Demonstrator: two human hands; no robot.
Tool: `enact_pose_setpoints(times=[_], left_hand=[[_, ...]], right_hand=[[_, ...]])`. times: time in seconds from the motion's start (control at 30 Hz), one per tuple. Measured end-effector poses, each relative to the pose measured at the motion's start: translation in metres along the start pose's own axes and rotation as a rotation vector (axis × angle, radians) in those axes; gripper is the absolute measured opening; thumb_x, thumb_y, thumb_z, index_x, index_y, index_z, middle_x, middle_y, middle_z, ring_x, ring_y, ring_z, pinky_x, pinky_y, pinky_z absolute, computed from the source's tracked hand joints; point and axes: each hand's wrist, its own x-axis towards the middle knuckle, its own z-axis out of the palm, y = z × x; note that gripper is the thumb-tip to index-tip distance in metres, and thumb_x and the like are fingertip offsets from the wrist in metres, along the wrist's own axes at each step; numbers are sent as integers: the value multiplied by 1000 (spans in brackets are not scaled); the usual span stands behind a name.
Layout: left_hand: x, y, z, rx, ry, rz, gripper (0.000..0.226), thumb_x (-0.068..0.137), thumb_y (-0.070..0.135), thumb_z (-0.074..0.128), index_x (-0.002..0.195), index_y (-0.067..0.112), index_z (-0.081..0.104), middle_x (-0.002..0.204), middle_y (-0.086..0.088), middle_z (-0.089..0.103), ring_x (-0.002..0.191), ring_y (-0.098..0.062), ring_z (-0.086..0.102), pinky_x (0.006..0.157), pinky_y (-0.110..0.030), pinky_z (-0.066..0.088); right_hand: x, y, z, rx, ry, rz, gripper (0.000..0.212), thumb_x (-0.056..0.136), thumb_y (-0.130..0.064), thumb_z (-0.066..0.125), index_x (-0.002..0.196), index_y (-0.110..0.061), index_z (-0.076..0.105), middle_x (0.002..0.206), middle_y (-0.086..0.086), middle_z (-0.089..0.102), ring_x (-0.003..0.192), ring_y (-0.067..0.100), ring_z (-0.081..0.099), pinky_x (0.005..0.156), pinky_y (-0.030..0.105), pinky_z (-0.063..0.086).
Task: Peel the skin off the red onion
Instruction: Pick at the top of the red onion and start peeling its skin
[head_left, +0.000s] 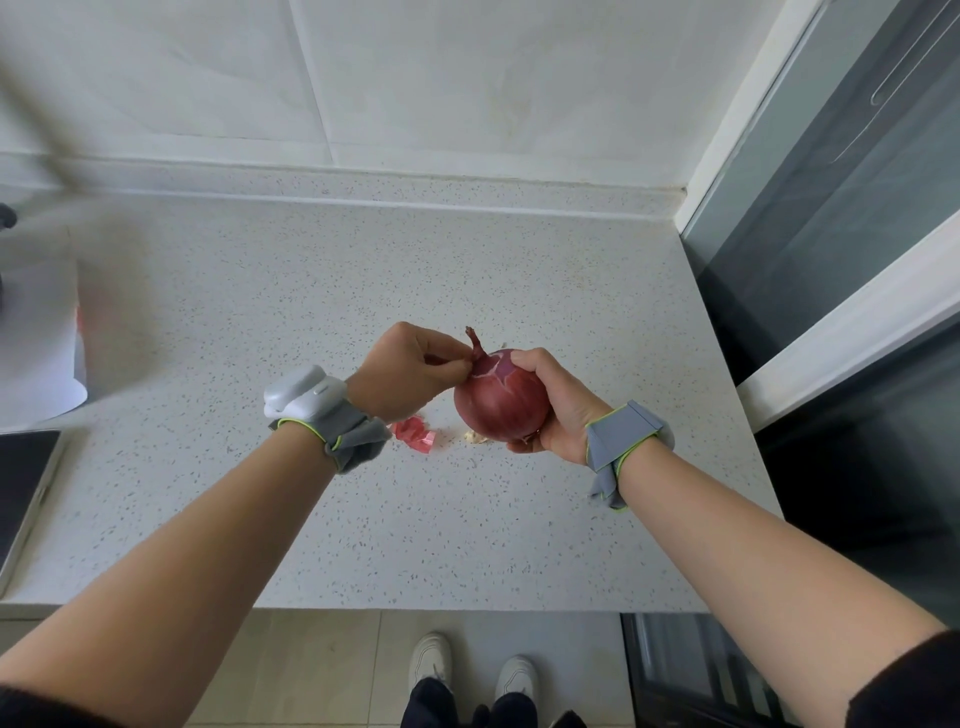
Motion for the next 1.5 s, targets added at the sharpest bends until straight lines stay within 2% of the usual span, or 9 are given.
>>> enact_pose_setpoints(times=[0.23, 0.6, 0.83, 0.93, 1.07, 1.17, 1.27, 1.4, 1.5], left_hand=[[-1, 6, 2, 16, 63, -2, 13, 78, 9, 65, 88, 8, 75, 77, -3, 70, 72, -15, 64, 64, -11, 50], [0, 5, 8, 39, 119, 0, 11, 75, 5, 66, 82, 5, 74, 73, -5, 68, 65, -15, 61, 56, -8, 47], [0, 0, 5, -284, -36, -169, 19, 83, 9, 62, 99, 2, 70, 84, -5, 71, 77, -15, 68, 71, -16, 57], [-2, -1, 5, -263, -28, -169, 18, 82, 7, 63, 98, 0, 70, 83, -8, 71, 74, -16, 68, 66, -15, 57], [-2, -2, 6, -114, 31, -124, 16, 82, 12, 64, 92, 2, 72, 81, -12, 72, 67, -14, 69, 66, -17, 58], [-3, -2, 9, -17, 105, -81, 12, 80, 11, 64, 82, 7, 75, 62, 0, 66, 37, 2, 49, 41, -6, 40], [-5, -3, 11, 3, 158, -63, 12, 80, 7, 63, 80, 6, 75, 55, 7, 60, 31, 4, 45, 36, -5, 34], [-11, -11, 15, -297, 58, -229, 24, 85, 18, 60, 108, 11, 67, 91, -10, 72, 77, -13, 68, 72, -29, 59], [-20, -12, 24, -592, -200, -474, 30, 92, 33, 47, 118, 22, 56, 108, -8, 66, 92, -27, 68, 74, -35, 60]], right_hand=[[-1, -1, 1, -31, 31, 5, 26, 85, -46, 47, 89, -23, 58, 99, 9, 61, 80, 25, 59, 56, 30, 48], [0, 2, -2, -56, 14, -24, 23, 87, -43, 46, 91, -23, 58, 97, 8, 61, 80, 25, 59, 57, 30, 48], [1, 3, -7, -24, -38, -73, 34, 73, -44, 55, 100, -25, 60, 107, 8, 61, 85, 25, 60, 56, 29, 49], [3, 4, -5, -38, -16, -88, 50, 62, -43, 54, 107, -22, 60, 115, 11, 60, 93, 29, 59, 59, 32, 50], [3, 3, -2, -23, 5, -97, 44, 62, -42, 54, 101, -24, 61, 114, 10, 61, 96, 29, 59, 62, 33, 51], [5, 2, 0, -25, 11, -99, 35, 73, -37, 55, 104, -21, 61, 116, 12, 61, 98, 30, 58, 67, 37, 52], [9, 1, 2, -18, 7, -78, 40, 69, -35, 54, 105, -20, 61, 116, 12, 61, 101, 32, 58, 73, 43, 53], [12, 5, 0, 51, -46, -73, 22, 86, -22, 45, 96, -22, 64, 111, 10, 62, 102, 29, 58, 77, 44, 52], [11, 14, 2, 124, -82, -68, 18, 83, -21, 48, 93, -22, 62, 102, 7, 63, 96, 26, 59, 78, 45, 52]])
